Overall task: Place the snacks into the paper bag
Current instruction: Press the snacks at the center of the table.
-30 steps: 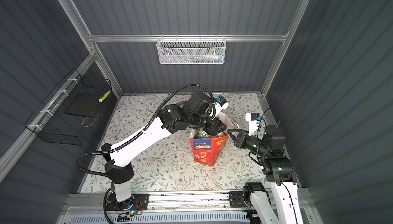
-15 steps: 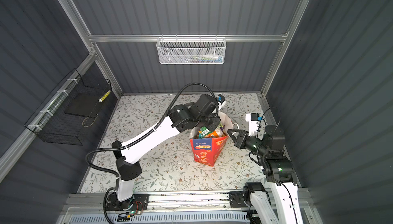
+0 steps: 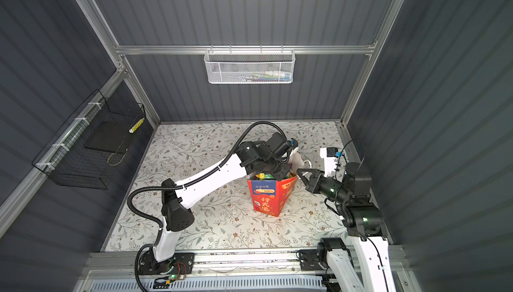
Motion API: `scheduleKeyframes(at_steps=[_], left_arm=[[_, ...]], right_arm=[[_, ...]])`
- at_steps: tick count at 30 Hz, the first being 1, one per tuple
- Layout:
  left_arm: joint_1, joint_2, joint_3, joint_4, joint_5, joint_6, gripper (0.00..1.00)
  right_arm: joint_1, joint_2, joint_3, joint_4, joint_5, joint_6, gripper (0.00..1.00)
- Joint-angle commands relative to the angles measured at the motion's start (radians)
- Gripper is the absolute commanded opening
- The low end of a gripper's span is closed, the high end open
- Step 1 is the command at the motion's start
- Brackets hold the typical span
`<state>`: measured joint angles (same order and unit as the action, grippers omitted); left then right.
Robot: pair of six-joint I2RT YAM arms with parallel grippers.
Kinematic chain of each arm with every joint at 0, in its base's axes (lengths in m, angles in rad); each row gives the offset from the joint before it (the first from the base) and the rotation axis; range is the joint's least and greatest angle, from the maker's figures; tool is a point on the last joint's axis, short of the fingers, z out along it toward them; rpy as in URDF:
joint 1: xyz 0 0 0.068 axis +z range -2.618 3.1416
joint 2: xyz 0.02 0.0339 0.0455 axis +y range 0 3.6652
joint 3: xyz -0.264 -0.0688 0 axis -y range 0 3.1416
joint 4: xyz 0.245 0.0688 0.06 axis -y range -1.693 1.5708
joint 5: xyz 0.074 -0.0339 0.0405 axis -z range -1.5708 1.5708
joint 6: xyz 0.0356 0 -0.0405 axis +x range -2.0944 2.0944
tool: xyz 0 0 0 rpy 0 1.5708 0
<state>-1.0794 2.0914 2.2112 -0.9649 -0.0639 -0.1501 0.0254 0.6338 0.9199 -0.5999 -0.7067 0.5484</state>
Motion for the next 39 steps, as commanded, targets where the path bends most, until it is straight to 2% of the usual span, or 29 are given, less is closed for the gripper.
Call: scheduleKeyframes(at_steps=[1, 4, 8, 12, 17, 28, 37, 39], left_arm=[[-0.005, -0.049, 0.018, -0.029, 0.102, -0.009, 0.32], [-0.005, -0.164, -0.019, 0.051, 0.089, -0.024, 0.41], [-0.005, -0.26, -0.064, 0.054, -0.073, -0.019, 0.44], [-0.005, -0.274, -0.09, 0.0, -0.202, -0.011, 0.46], [-0.004, -0.236, -0.095, -0.033, -0.256, -0.001, 0.49], [-0.005, -0.042, 0.011, -0.123, -0.26, 0.024, 0.55], [-0.037, 0.029, -0.061, -0.109, 0.011, 0.053, 0.53], [-0.039, 0.034, -0.067, -0.114, 0.012, 0.062, 0.54]], right_arm=[[0.002, 0.001, 0.034, 0.008, 0.003, -0.01, 0.04], [0.002, -0.002, 0.033, 0.008, 0.007, -0.009, 0.04], [0.003, -0.004, 0.037, 0.003, 0.009, -0.013, 0.05], [0.002, -0.003, 0.037, 0.004, 0.003, -0.012, 0.05], [0.002, -0.003, 0.04, 0.001, 0.0, -0.012, 0.05], [0.002, 0.0, 0.047, -0.001, -0.001, -0.011, 0.05], [0.002, 0.01, 0.059, -0.007, -0.002, -0.02, 0.05], [0.002, 0.013, 0.056, 0.002, -0.007, -0.016, 0.05]])
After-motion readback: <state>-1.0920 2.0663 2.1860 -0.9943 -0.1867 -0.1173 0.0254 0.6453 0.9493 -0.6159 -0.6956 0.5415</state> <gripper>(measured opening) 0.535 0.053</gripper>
